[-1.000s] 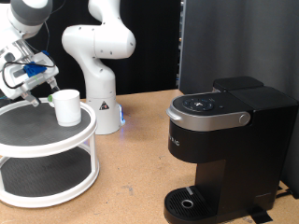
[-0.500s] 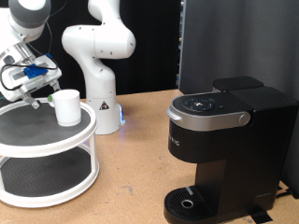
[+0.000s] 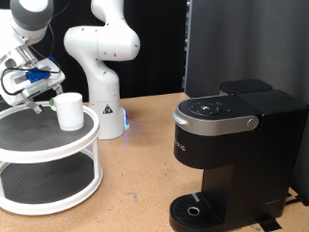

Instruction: Make a cup of coffee with the keurig machine

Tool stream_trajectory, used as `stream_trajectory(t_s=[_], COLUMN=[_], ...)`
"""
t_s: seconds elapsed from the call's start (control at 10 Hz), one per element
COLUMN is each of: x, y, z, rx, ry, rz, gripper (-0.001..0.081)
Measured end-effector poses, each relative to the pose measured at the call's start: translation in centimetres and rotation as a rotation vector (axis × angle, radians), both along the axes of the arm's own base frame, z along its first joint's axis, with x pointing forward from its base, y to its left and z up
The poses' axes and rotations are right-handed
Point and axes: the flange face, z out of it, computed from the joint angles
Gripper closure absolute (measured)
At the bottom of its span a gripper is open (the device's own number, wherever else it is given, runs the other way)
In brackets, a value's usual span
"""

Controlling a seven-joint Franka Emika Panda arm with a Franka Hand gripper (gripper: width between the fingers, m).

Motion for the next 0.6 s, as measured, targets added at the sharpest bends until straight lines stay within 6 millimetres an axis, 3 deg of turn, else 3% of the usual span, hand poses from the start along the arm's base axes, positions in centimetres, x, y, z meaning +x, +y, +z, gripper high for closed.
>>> stream_trajectory(t_s=[0.5,0.6], x=[-0.05,-0.05], y=[0.22,0.24], z=[-0.34,-0.36], rx=[-0.001,0.000], ry=[0.001,0.001], rz=[0.007,0.008], gripper=[0.0001,0.0115])
